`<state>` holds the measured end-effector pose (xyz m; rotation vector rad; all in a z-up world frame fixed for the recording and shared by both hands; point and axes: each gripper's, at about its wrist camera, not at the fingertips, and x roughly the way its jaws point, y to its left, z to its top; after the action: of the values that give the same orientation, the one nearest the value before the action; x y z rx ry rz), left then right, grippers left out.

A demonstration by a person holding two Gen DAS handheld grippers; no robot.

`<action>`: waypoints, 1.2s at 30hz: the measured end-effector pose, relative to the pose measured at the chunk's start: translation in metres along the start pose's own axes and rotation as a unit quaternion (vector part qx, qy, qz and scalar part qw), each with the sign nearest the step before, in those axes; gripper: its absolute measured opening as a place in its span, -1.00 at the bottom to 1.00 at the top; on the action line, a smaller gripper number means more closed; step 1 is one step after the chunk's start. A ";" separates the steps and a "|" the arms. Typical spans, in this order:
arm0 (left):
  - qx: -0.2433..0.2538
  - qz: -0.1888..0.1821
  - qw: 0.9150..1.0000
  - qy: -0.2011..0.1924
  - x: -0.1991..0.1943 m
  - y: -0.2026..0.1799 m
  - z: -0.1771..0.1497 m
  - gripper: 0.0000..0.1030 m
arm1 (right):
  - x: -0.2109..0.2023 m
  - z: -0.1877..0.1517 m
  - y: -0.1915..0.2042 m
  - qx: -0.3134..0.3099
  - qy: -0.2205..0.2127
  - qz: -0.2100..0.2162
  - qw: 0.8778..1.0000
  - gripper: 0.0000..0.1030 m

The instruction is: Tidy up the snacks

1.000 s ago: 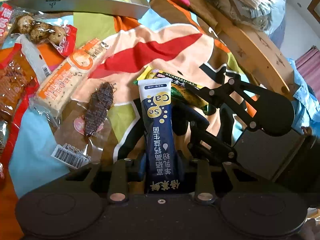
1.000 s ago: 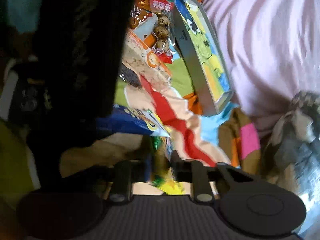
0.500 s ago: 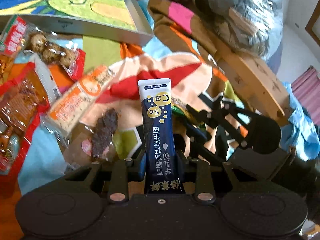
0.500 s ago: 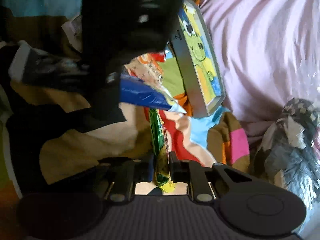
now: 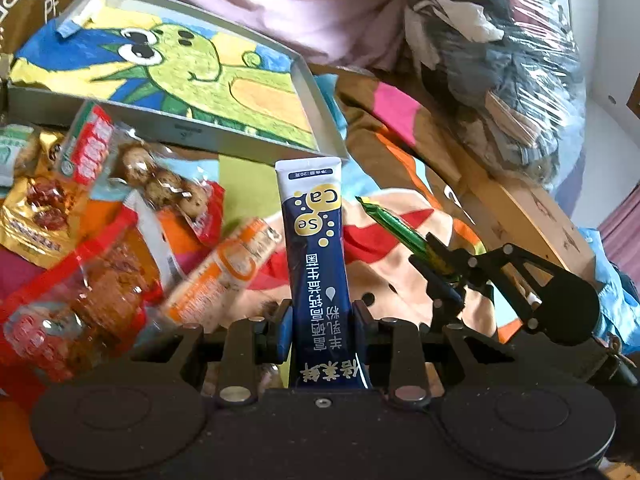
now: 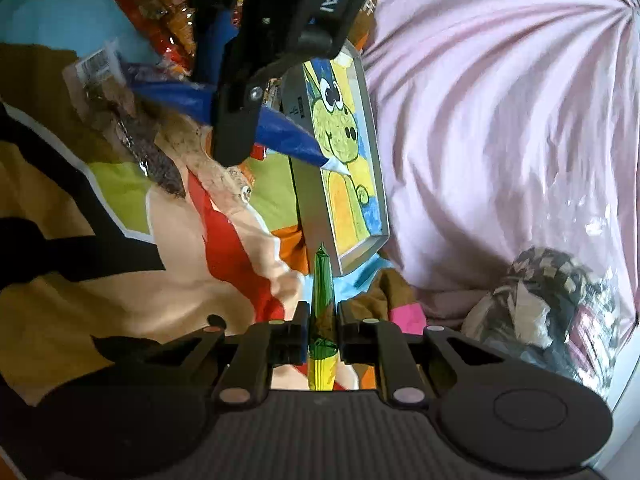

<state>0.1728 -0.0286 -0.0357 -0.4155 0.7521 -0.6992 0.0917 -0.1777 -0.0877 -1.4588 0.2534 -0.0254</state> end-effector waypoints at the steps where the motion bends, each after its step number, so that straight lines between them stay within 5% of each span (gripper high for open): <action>1: 0.000 0.001 1.000 -0.004 -0.001 0.000 0.003 -0.38 | 0.002 0.000 -0.003 -0.006 -0.007 -0.003 1.000 -0.70; 17: -0.039 0.060 0.990 -0.119 0.016 0.043 0.116 -0.38 | 0.116 0.045 -0.052 -0.013 -0.075 -0.028 0.997 -0.69; 28: -0.064 0.147 0.981 -0.110 0.057 0.092 0.168 -0.36 | 0.168 0.071 -0.046 0.018 -0.067 0.009 0.998 -0.67; 32: -0.059 0.169 0.979 -0.101 0.060 0.096 0.167 -0.35 | 0.160 0.075 -0.046 0.038 -0.065 0.022 0.997 -0.45; 34: -0.054 0.174 0.978 -0.103 0.059 0.095 0.166 -0.33 | 0.158 0.075 -0.050 0.055 -0.066 0.029 0.996 -0.08; 36: -0.050 0.179 0.977 -0.103 0.057 0.093 0.164 -0.20 | 0.158 0.076 -0.056 0.074 -0.065 0.037 0.994 0.06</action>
<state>0.3633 0.0127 -0.0066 -0.4231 0.6442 -0.2759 0.2676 -0.1372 -0.0503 -1.2977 0.1947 0.1082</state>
